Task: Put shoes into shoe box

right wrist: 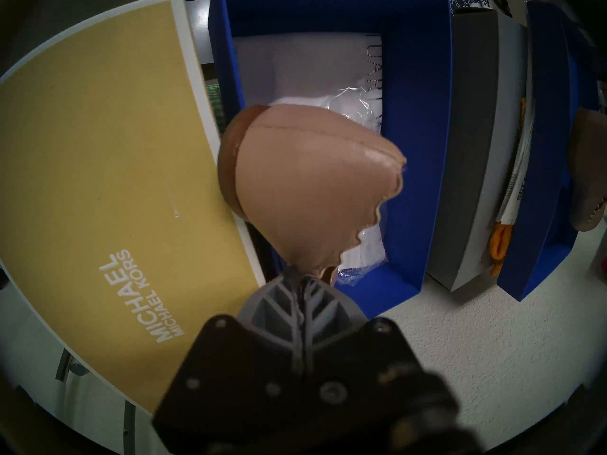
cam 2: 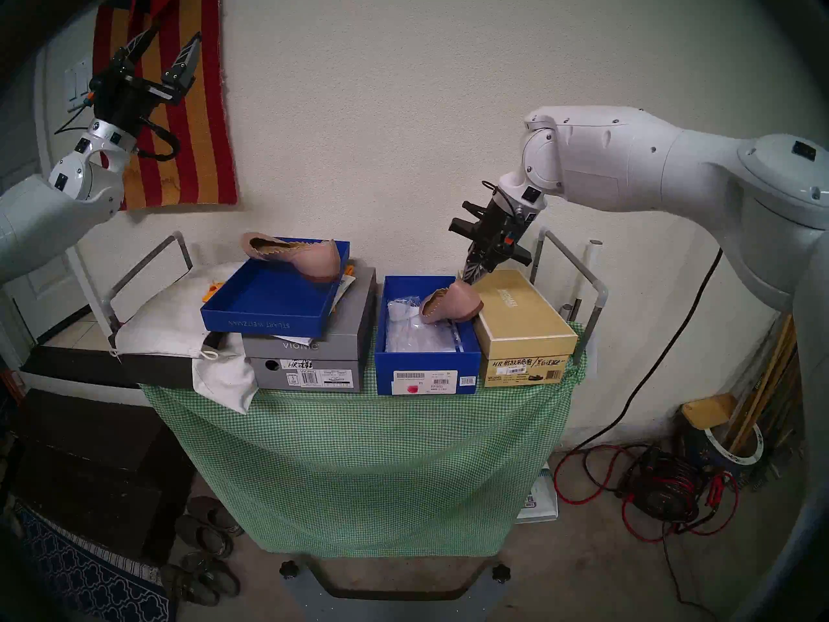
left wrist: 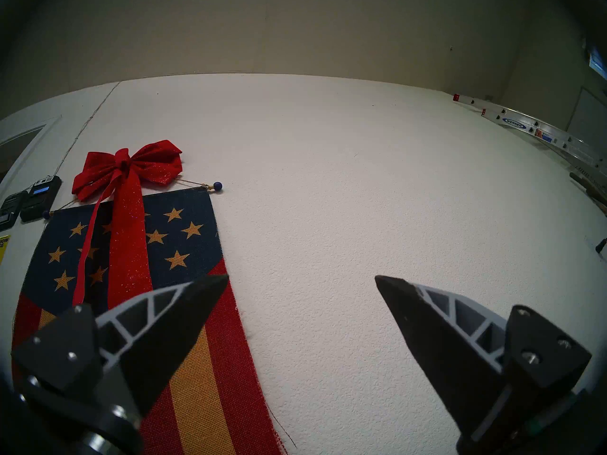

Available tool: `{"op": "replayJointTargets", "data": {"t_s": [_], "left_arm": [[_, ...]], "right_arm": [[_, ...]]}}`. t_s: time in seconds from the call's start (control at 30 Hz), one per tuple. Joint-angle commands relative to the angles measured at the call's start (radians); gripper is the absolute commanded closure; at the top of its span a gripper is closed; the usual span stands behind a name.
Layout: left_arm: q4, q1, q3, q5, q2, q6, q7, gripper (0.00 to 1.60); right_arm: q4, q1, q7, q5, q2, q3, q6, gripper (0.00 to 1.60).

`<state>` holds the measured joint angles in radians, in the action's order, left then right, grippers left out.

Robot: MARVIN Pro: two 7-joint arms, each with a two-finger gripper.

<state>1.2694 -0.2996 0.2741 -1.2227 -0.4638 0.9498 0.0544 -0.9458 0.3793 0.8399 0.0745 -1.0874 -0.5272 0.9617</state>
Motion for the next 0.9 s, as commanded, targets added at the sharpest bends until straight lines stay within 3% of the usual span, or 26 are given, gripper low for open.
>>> {"op": "replayJointTargets", "data": {"t_s": [0.0,0.23,0.47,0.87], "left_arm": [[-0.002,-0.002,-0.001,-0.001,-0.002,0.0,-0.003,0.0],[-0.002,-0.002,-0.001,-0.001,-0.002,0.0,-0.003,0.0],[-0.002,-0.002,-0.001,-0.001,-0.002,0.0,-0.002,0.0],[-0.002,-0.003,-0.001,-0.001,-0.002,0.0,-0.003,0.0]], "right_arm": [[0.034,-0.002,-0.007,-0.02,-0.009,0.021,-0.002,1.6],[0.082,-0.01,-0.025,-0.052,-0.024,0.039,-0.002,1.6],[0.129,-0.017,-0.096,-0.11,-0.045,0.075,-0.002,1.6],[0.142,-0.017,-0.174,-0.177,-0.056,0.087,-0.002,1.6]]}}
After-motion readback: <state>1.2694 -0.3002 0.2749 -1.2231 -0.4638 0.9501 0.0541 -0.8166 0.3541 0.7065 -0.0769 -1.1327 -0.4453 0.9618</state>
